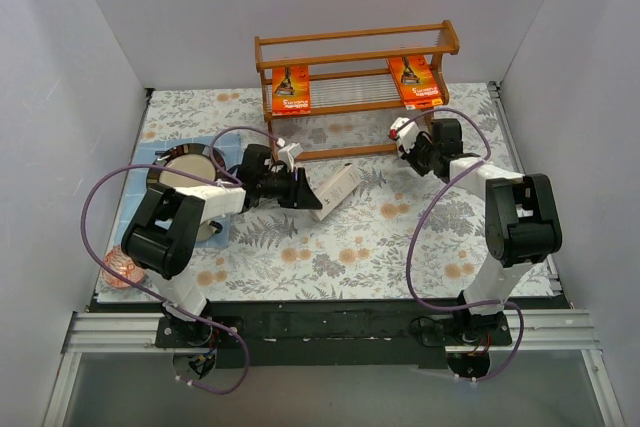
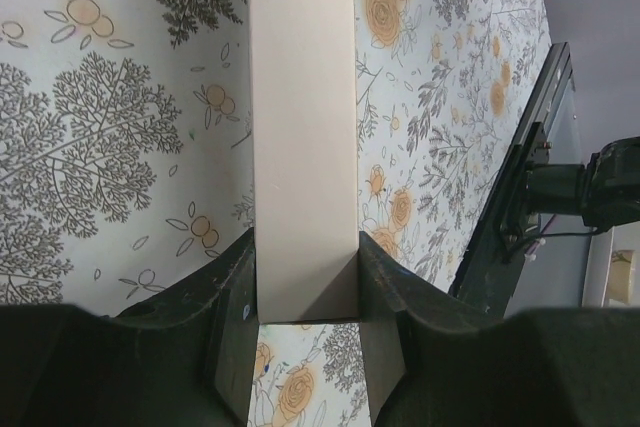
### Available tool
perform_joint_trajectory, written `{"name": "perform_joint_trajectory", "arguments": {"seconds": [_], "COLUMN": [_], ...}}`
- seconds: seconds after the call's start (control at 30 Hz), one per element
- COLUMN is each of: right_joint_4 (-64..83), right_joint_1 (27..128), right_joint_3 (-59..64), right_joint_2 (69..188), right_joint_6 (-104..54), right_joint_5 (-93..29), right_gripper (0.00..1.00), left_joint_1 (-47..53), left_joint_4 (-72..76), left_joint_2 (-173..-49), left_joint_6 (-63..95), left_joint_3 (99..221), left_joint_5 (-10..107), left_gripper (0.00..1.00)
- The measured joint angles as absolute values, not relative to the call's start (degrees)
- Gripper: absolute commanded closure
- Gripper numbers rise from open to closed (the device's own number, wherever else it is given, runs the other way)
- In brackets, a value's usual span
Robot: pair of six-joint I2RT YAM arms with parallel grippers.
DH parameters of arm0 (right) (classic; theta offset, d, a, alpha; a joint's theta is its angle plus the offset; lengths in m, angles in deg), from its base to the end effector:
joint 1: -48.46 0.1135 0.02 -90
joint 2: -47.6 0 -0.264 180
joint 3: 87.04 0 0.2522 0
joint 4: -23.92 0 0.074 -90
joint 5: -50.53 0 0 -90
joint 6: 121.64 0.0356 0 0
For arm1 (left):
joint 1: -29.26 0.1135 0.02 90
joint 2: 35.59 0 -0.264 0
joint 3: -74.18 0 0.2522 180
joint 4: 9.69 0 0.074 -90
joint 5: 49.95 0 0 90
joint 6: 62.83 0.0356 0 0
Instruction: Place and organize the shaving razors onto the shelf
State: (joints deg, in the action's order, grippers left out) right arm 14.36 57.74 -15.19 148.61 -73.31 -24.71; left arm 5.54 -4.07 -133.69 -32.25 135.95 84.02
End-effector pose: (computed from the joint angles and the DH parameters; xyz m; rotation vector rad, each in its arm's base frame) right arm 0.3689 0.0695 0.1819 -1.0776 1.9415 -0.0210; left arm 0.2963 -0.1572 0.1589 -0.3476 2.5886 -1.5367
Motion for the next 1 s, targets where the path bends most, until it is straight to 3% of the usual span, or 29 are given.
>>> {"name": "perform_joint_trajectory", "arguments": {"seconds": [0.47,1.0], "right_joint_4": [21.16,28.37], "right_joint_1": [58.55,61.78], "right_joint_3": [-21.11,-18.73], "right_joint_2": [143.39,152.15], "right_joint_6": [-74.8,-79.87], "right_joint_5": [-26.32,-30.52], "right_gripper": [0.99,0.99], "left_joint_1": [5.54,5.54], "left_joint_4": [-5.23,-4.49], "left_joint_2": [-134.41,-133.56], "left_joint_6": [-33.06,-32.07], "left_joint_3": [135.58,134.46], "left_joint_5": [84.0,83.54], "left_gripper": [0.74,0.74]}}
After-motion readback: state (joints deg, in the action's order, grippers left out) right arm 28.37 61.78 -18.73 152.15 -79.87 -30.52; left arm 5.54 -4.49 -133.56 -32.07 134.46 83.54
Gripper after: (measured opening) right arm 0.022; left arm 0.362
